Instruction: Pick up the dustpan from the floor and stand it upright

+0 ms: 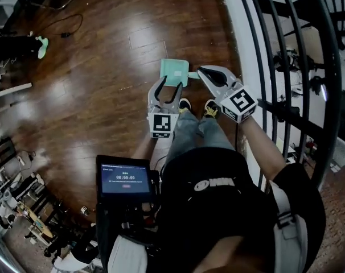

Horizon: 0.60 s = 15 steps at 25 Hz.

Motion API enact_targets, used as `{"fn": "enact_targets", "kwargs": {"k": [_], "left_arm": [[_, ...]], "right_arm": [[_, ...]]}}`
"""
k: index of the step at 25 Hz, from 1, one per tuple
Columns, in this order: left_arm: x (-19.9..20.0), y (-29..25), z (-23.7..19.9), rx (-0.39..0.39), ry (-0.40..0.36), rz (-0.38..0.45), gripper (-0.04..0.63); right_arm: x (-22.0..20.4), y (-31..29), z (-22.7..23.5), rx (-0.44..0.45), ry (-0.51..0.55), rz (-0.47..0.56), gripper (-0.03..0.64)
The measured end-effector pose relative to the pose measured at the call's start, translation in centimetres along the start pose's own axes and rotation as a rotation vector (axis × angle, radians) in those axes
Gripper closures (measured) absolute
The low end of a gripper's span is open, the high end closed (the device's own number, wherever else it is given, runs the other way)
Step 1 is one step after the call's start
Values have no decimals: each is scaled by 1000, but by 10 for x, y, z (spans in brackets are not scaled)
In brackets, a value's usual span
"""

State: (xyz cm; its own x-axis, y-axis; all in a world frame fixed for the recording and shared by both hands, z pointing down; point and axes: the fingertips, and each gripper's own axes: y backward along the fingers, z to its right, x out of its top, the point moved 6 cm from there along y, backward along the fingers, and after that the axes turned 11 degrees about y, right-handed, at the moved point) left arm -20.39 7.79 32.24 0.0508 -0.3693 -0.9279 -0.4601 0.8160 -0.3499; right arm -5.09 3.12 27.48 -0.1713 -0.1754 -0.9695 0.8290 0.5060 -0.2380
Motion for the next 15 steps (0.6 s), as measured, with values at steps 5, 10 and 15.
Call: {"fn": "enact_targets", "kwargs": {"k": [5, 10, 15], "left_arm": [[125, 6, 32, 28, -69, 160, 490], [196, -10, 38, -31, -141, 311, 578], [192, 22, 23, -37, -118, 358, 577]], "right_arm": [[82, 31, 12, -43, 38, 126, 614], [120, 18, 33, -71, 108, 215, 614], [117, -1, -13, -46, 169, 189, 614]]}}
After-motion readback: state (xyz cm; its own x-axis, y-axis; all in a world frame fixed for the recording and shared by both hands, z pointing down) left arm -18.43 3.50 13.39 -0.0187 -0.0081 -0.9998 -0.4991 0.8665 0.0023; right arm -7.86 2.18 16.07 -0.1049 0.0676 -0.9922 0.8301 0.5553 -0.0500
